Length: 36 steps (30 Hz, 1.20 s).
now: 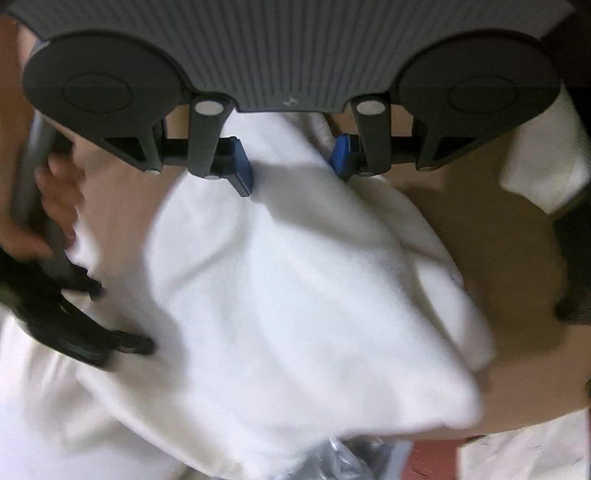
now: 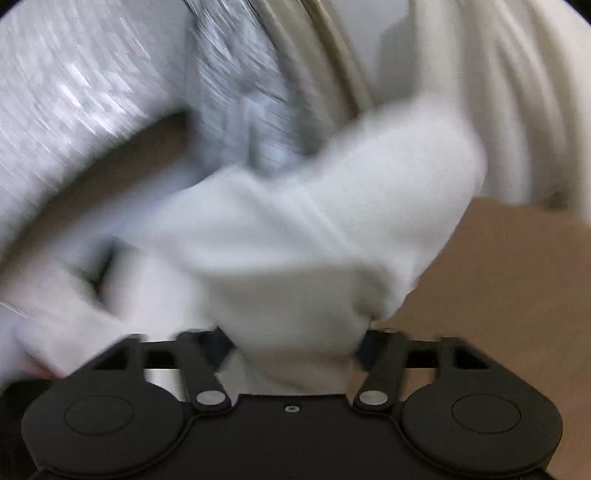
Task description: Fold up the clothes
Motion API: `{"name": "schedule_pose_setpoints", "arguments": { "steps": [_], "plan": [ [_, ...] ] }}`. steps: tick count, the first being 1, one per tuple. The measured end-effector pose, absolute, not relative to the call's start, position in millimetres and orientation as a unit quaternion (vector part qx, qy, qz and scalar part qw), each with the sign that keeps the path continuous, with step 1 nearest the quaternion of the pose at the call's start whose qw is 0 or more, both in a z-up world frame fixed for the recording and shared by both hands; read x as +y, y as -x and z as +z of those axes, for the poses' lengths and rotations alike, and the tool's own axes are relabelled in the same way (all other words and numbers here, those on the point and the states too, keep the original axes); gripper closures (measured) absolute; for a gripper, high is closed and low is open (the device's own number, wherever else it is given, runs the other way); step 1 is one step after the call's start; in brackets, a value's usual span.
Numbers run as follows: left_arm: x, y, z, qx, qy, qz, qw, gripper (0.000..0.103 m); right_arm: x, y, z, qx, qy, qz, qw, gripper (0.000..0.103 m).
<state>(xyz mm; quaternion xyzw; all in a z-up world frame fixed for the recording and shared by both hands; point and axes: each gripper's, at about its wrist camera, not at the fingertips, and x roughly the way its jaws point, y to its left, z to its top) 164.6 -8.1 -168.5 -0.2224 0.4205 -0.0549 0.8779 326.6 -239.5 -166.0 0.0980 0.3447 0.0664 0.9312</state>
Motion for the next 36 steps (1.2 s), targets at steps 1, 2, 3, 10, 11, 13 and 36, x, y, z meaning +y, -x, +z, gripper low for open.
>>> {"name": "schedule_pose_setpoints", "arguments": {
  "steps": [1, 2, 3, 10, 11, 13, 36],
  "plan": [
    [-15.3, -163.3, -167.0, 0.422, 0.202, -0.058, 0.882, 0.053, -241.2, -334.2, -180.4, 0.371, -0.072, 0.039, 0.925, 0.028],
    [-16.1, -159.9, -158.6, 0.416, 0.184, -0.061, 0.889, 0.053, -245.5, -333.4, -189.0, 0.38, -0.066, 0.022, 0.922, 0.027],
    [-13.8, -155.5, -148.5, 0.409, 0.169, -0.065, 0.894, 0.053, -250.1, -331.2, -194.7, 0.386, -0.067, 0.01, 0.92, 0.027],
    [81.8, -151.9, -119.3, 0.282, 0.321, 0.012, 0.904, 0.032, -260.3, -275.2, -170.9, 0.362, -0.171, 0.061, 0.914, 0.026],
    [89.7, -168.2, -121.2, 0.269, 0.341, 0.026, 0.9, 0.031, -253.2, -269.3, -167.9, 0.359, -0.16, 0.074, 0.917, 0.026],
    [104.8, -181.0, -128.8, 0.275, 0.362, 0.033, 0.89, 0.032, -228.4, -262.5, -158.7, 0.35, -0.126, 0.112, 0.921, 0.026],
    [123.4, -233.3, -180.3, 0.364, 0.336, 0.132, 0.859, 0.044, -107.7, -186.5, -157.6, 0.347, 0.046, 0.307, 0.885, 0.025]
  ]
}}
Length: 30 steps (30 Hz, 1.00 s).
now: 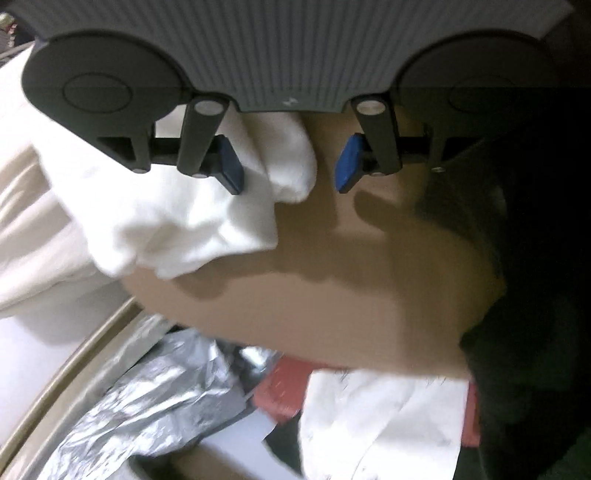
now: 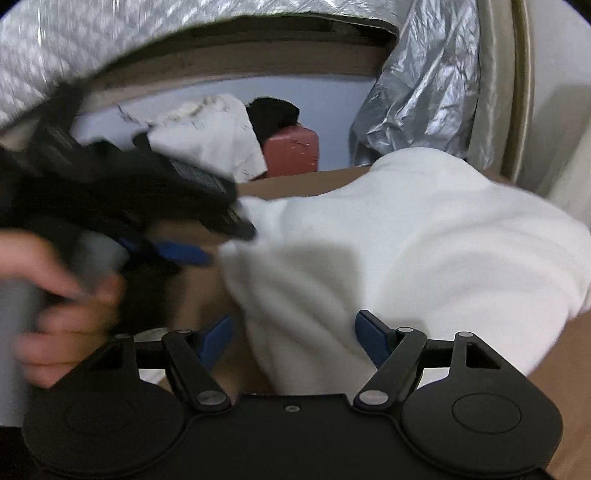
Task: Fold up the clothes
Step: 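Open both grippers and release the folded garment on the bed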
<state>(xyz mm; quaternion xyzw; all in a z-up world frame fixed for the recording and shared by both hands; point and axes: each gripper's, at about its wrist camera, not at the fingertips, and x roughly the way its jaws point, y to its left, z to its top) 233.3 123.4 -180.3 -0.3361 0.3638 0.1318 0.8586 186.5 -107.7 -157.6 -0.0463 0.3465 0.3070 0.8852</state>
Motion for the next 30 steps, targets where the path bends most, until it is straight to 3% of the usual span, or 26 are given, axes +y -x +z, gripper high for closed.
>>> {"name": "schedule_pose_setpoints", "arguments": {
  "steps": [2, 10, 12, 14, 15, 18, 24, 30],
  "plan": [
    [122.1, -236.5, -188.9, 0.367, 0.341, 0.148, 0.853, 0.038, -132.0, -181.1, -151.9, 0.361, -0.01, 0.312, 0.879, 0.025],
    [104.6, -242.0, -181.5, 0.372, 0.273, 0.181, 0.868, 0.038, -189.0, -142.3, -146.5, 0.331, -0.082, 0.182, 0.922, 0.024],
    [103.7, -223.7, -163.1, 0.374, 0.273, 0.162, 0.872, 0.041, -190.9, -128.0, -144.8, 0.326, -0.082, 0.141, 0.931, 0.024],
    [103.4, -211.9, -140.6, 0.371, 0.268, 0.128, 0.88, 0.038, -191.1, -118.5, -139.9, 0.326, -0.088, 0.104, 0.936, 0.024],
    [102.5, -207.7, -130.1, 0.365, 0.261, 0.112, 0.887, 0.034, -190.5, -115.9, -135.0, 0.331, -0.095, 0.093, 0.934, 0.024],
    [95.8, -190.7, -102.7, 0.348, 0.229, 0.086, 0.905, 0.006, -185.4, -109.9, -120.0, 0.344, -0.102, 0.071, 0.931, 0.024],
    [76.0, -163.9, -67.3, 0.353, 0.134, 0.077, 0.923, 0.006, -177.0, -86.1, -92.9, 0.345, -0.105, 0.043, 0.932, 0.024],
    [78.6, -121.6, -40.9, 0.369, 0.133, 0.054, 0.918, 0.006, -184.6, -42.9, -70.9, 0.367, -0.125, -0.009, 0.922, 0.023]
  ]
}}
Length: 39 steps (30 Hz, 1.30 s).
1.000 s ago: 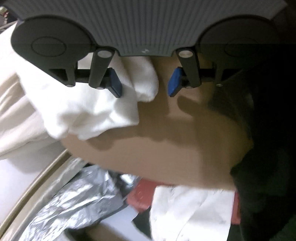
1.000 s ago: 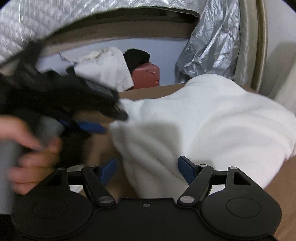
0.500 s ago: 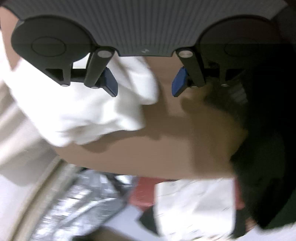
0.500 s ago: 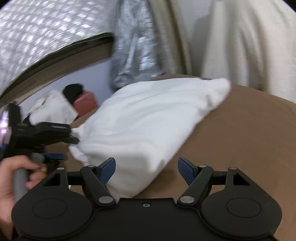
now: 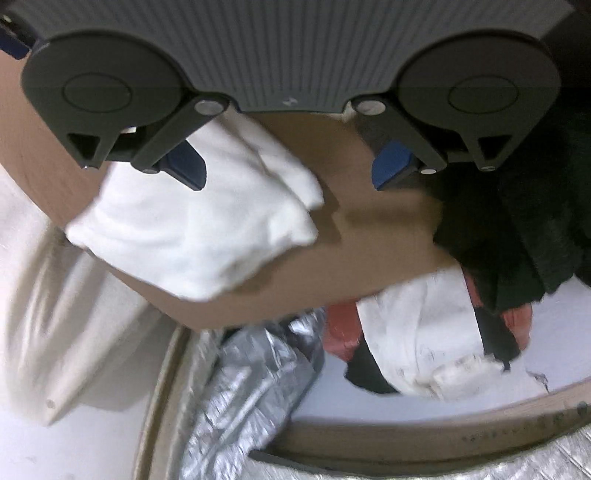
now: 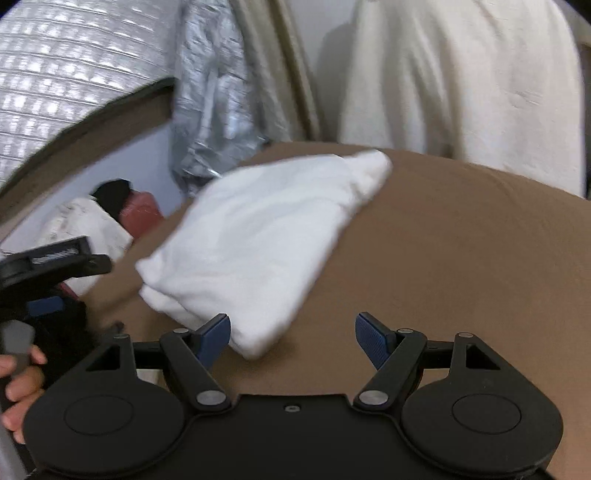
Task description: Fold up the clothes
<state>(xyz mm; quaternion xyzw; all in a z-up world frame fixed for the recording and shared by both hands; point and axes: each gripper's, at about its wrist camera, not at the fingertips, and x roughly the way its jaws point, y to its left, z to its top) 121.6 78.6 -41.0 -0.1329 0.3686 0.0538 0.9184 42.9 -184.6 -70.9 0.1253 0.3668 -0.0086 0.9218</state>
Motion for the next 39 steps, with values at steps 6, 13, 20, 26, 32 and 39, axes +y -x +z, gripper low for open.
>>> {"name": "schedule_pose_setpoints", "arguments": {
  "steps": [6, 13, 20, 26, 32, 39],
  "plan": [
    [65.6, -81.1, -38.3, 0.398, 0.089, 0.049, 0.912, 0.006, -188.2, -3.0, -63.9, 0.372, -0.121, -0.024, 0.92, 0.023],
    [41.3, -42.0, -33.4, 0.401, 0.051, 0.032, 0.914, 0.002, -192.1, 27.3, -63.3, 0.373, -0.1, -0.041, 0.921, 0.023],
    [6.8, -16.4, -36.9, 0.405, 0.017, 0.018, 0.914, 0.001, -196.6, 53.0, -55.2, 0.355, -0.085, -0.076, 0.928, 0.022],
    [-16.1, 5.0, -35.6, 0.398, -0.009, -0.015, 0.917, 0.001, -193.4, 65.2, -51.8, 0.352, -0.075, -0.072, 0.93, 0.018],
    [-21.9, 14.4, -39.2, 0.398, -0.016, -0.028, 0.917, 0.001, -188.1, 75.7, -54.5, 0.34, -0.056, -0.075, 0.936, 0.015],
    [-22.7, 14.1, -39.2, 0.394, -0.027, -0.037, 0.918, 0.001, -184.6, 74.3, -57.2, 0.339, -0.063, -0.081, 0.935, 0.015]
  ]
}}
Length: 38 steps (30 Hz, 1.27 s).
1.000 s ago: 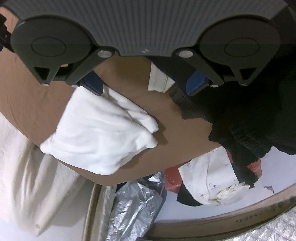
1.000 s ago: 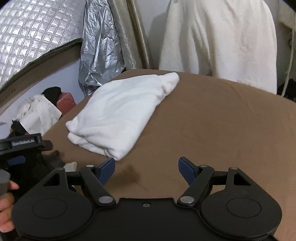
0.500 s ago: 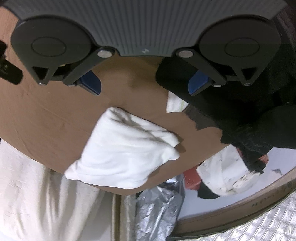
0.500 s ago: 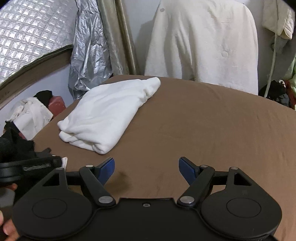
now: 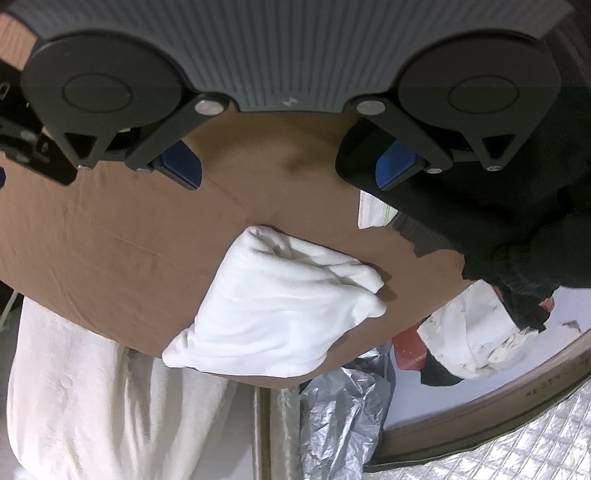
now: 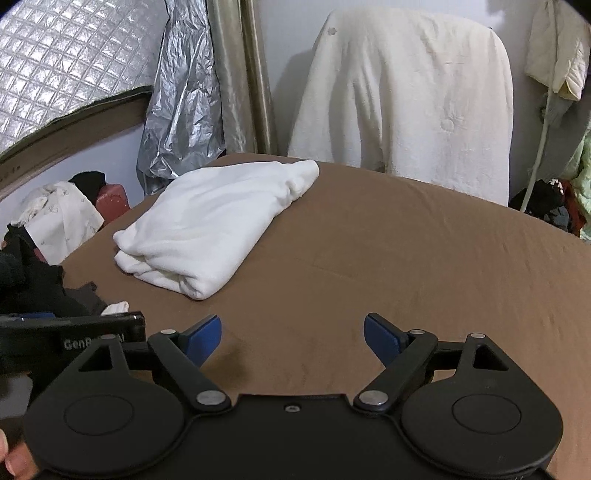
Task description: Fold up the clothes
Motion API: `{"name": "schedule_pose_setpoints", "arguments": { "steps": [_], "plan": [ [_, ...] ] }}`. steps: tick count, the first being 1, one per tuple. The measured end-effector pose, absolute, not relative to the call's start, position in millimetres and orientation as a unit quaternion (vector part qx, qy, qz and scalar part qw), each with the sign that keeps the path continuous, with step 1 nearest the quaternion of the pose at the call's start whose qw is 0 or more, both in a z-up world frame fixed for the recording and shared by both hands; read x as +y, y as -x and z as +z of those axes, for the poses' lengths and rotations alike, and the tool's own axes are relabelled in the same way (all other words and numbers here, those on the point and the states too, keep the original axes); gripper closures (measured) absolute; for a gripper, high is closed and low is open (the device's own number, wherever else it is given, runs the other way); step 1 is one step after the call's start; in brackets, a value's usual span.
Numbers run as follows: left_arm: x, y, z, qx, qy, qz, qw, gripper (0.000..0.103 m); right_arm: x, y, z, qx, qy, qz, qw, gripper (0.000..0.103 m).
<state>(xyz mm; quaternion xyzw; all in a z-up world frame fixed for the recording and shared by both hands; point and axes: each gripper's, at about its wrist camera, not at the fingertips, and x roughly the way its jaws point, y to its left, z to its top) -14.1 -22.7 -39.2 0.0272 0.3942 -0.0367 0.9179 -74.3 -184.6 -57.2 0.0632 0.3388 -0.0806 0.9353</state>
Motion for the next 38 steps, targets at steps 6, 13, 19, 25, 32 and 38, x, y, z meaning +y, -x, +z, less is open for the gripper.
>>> {"name": "schedule_pose_setpoints", "arguments": {
  "steps": [6, 13, 19, 25, 32, 38],
  "plan": [
    [-22.8, 11.1, -43.8, 0.407, -0.027, -0.047, 0.912, 0.001, -183.3, 73.1, -58.5, 0.343, -0.076, -0.075, 0.933, 0.015],
    [-20.3, 13.3, -42.7, 0.405, -0.02, -0.044, 0.913, 0.001, -178.3, 73.6, -57.2, 0.344, -0.085, -0.053, 0.934, 0.015],
    [-19.1, 13.9, -41.6, 0.397, -0.019, -0.044, 0.916, 0.0, -176.0, 73.2, -57.4, 0.346, -0.079, -0.055, 0.933, 0.015],
    [-15.5, 16.0, -36.6, 0.382, -0.008, -0.042, 0.923, 0.0, -177.9, 71.2, -59.9, 0.349, -0.078, -0.055, 0.932, 0.015],
    [-16.4, 13.5, -40.3, 0.376, -0.022, -0.027, 0.926, 0.0, -179.3, 65.0, -71.6, 0.364, -0.068, -0.073, 0.926, 0.015],
    [-17.5, 11.9, -42.0, 0.38, -0.025, -0.026, 0.924, 0.0, -178.3, 64.2, -73.9, 0.363, -0.073, -0.072, 0.926, 0.015]
  ]
}}
